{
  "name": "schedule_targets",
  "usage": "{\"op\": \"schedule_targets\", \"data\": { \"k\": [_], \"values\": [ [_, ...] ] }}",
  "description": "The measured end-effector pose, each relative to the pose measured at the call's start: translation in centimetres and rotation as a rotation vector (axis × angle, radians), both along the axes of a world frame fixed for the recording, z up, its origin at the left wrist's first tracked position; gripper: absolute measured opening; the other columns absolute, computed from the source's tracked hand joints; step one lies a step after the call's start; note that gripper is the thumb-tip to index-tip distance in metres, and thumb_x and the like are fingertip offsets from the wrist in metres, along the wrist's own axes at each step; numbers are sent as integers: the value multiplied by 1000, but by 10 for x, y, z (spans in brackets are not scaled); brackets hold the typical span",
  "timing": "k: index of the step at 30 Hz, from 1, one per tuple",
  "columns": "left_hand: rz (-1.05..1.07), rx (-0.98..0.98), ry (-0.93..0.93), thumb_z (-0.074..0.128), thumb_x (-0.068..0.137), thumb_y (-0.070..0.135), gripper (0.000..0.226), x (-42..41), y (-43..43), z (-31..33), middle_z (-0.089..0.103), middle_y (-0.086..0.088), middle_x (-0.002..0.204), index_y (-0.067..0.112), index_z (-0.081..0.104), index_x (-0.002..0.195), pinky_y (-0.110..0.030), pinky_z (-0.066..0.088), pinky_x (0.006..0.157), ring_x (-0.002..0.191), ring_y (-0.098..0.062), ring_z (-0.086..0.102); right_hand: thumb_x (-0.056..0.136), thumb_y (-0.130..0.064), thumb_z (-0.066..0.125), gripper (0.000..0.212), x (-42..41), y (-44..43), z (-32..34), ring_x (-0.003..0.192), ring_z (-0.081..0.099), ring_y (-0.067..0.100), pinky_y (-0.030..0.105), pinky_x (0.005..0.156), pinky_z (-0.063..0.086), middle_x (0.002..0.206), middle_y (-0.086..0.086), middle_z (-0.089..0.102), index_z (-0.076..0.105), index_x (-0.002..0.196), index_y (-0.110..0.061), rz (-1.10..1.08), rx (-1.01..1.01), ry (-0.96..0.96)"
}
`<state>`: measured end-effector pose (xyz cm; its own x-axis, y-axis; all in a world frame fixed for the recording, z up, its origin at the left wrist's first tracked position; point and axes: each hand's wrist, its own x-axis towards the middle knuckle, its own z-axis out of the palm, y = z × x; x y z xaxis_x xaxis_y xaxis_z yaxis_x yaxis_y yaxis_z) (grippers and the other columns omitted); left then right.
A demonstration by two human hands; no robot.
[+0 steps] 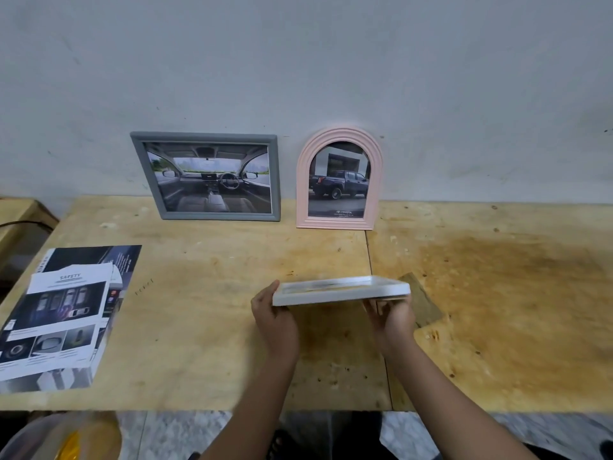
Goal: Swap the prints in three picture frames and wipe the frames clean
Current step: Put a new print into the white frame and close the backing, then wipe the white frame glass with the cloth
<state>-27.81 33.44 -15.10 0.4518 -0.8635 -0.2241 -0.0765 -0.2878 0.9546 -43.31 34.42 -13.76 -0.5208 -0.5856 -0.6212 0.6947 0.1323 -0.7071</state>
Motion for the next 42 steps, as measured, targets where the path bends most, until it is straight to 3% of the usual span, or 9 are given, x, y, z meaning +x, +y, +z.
{"op": "schedule_targets", "data": {
  "k": [5, 8, 14, 21, 26, 30, 33, 36, 42],
  "values": [
    [-33, 88, 168, 46, 97, 15, 21, 3, 9, -6, 54, 7, 109, 21, 51, 117, -26, 48, 81, 96, -11, 54, 99, -21, 35, 31, -3, 22, -7, 84, 60, 26, 38, 67, 52, 90, 10, 64, 65, 97, -15, -79, -15, -207],
    [-119, 54, 144, 48, 97, 20, 20, 12, 13, -16, 65, 5, 103, 25, 61, 110, -18, 49, 66, 93, -13, 60, 98, -20, 40, 26, -3, 27, -11, 81, 62, 22, 31, 62, 56, 88, 6, 66, 65, 96, -16, -47, -14, -194],
    [-97, 176, 282, 48, 96, 10, 26, 35, 25, -28, 64, -4, 109, 12, 62, 118, -26, 53, 73, 98, -20, 60, 94, -2, 41, 24, -2, 31, -17, 67, 55, 18, 16, 41, 48, 75, 6, 59, 62, 85, -9, 50, 165, -57],
    [-38, 302, 530, 40, 97, 7, 24, 49, 36, -40, 67, -7, 96, 5, 64, 105, -34, 50, 79, 87, -18, 62, 92, -6, 44, 20, -12, 40, -34, 68, 57, 21, 29, 61, 46, 81, 10, 61, 64, 87, -5, 123, 220, -30],
    [-370, 257, 187, 56, 92, 25, 20, 55, 49, -49, 66, -5, 109, 17, 63, 109, -29, 52, 77, 95, -17, 62, 92, -8, 41, 26, -18, 48, -38, 74, 57, 14, 28, 61, 44, 86, 1, 65, 66, 98, -9, 365, 306, 443],
    [-571, 210, -77, 73, 57, 64, 78, 56, 53, -57, 46, 4, 125, 22, 55, 120, -27, 47, 94, 112, -11, 52, 96, -10, 38, 31, -21, 50, -48, 95, 56, 17, 29, 78, 44, 107, 4, 65, 65, 111, -11, 501, 336, 714],
    [-612, 176, -346, 66, 44, 73, 105, 56, 59, -61, 31, 4, 132, 19, 45, 132, -23, 29, 100, 121, -7, 30, 95, -4, 38, 32, -22, 50, -50, 91, 54, 15, 24, 69, 41, 101, 1, 63, 65, 112, -9, 563, 334, 835],
    [-618, 138, -489, 61, 48, 76, 109, 60, 62, -70, 34, -2, 142, 15, 44, 137, -29, 29, 103, 130, -17, 29, 92, 0, 40, 32, -25, 49, -51, 84, 55, 16, 24, 64, 40, 96, 3, 66, 68, 106, -8, 622, 338, 949],
    [-614, 86, -569, 50, 61, 85, 109, 59, 69, -84, 38, -4, 146, 13, 36, 142, -43, 38, 107, 136, -23, 34, 82, -4, 50, 34, -55, 33, -55, 113, 51, 34, 41, 96, 45, 116, 14, 60, 66, 111, -10, 552, 418, 1086]
  ]
}}
